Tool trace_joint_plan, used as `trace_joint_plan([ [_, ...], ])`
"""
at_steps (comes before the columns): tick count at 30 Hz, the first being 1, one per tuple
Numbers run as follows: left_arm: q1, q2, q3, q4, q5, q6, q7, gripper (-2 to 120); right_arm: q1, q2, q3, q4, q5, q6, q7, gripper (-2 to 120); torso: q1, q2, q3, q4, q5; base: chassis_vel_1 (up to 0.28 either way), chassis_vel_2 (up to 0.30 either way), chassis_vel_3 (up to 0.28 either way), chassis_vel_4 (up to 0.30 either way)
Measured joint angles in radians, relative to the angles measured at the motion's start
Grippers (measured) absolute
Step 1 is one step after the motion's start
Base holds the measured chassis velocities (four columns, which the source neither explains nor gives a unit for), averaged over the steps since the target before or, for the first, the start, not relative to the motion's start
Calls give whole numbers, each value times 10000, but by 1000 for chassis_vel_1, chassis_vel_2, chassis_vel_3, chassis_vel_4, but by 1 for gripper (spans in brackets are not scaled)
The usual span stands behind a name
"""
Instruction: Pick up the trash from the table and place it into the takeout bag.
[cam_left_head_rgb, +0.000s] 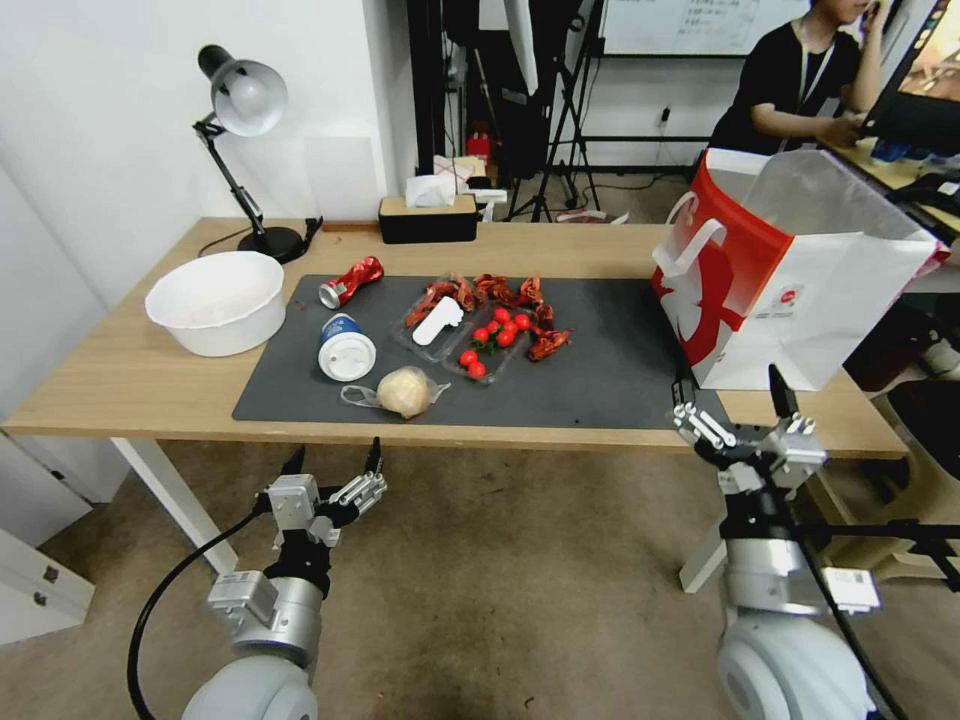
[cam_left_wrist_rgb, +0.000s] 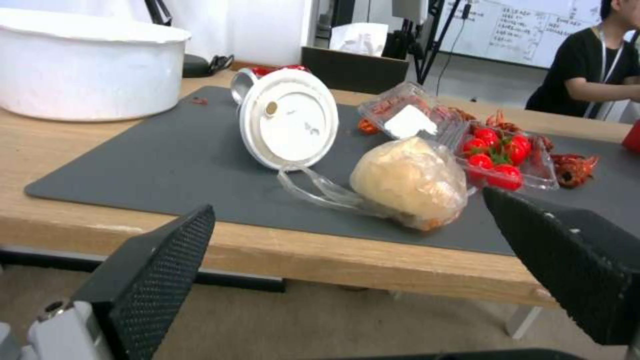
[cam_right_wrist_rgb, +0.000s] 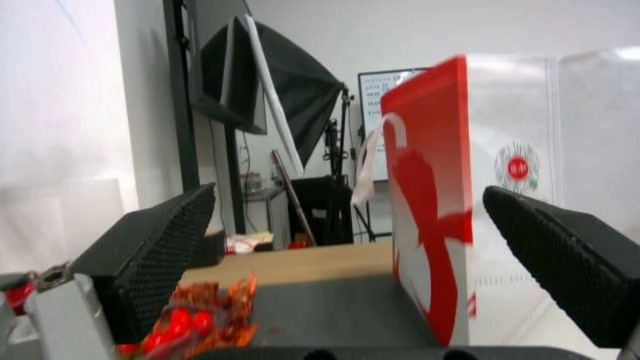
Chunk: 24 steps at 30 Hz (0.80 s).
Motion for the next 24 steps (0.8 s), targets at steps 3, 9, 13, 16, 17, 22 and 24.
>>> trace_joint_plan([
  [3,-29,16,-24,18,-36,-4,2,100,-366,101,-171,-291,-190,466,-61,100,0,0,0,-1,1,0,0,0,0],
  [9,-57,-42,-4,28,-42,-11,3,100,-655,98,-400,-592,-308,865,-112,100,0,-1,0,0,1,0,0,0,0],
  [13,-64,-64,11,28,-42,-13,4,100,-743,92,-486,-698,-369,1000,-131,100,0,-1,0,0,1,0,0,0,0],
  [16,-65,-66,12,28,-42,-14,4,100,-773,92,-521,-738,-387,1040,-138,100,0,-1,0,0,1,0,0,0,0],
  [17,-65,-66,10,28,-42,-17,4,100,-788,91,-539,-763,-401,1063,-147,100,0,-1,0,0,1,0,0,0,0],
  [22,-66,-66,2,29,-41,-30,4,100,-800,92,-562,-796,-420,1095,-157,100,0,-1,0,0,0,0,0,0,0],
  [24,-65,-63,-13,29,-42,-56,4,100,-810,97,-588,-827,-440,1116,-167,100,0,-1,0,-1,1,0,0,0,0],
])
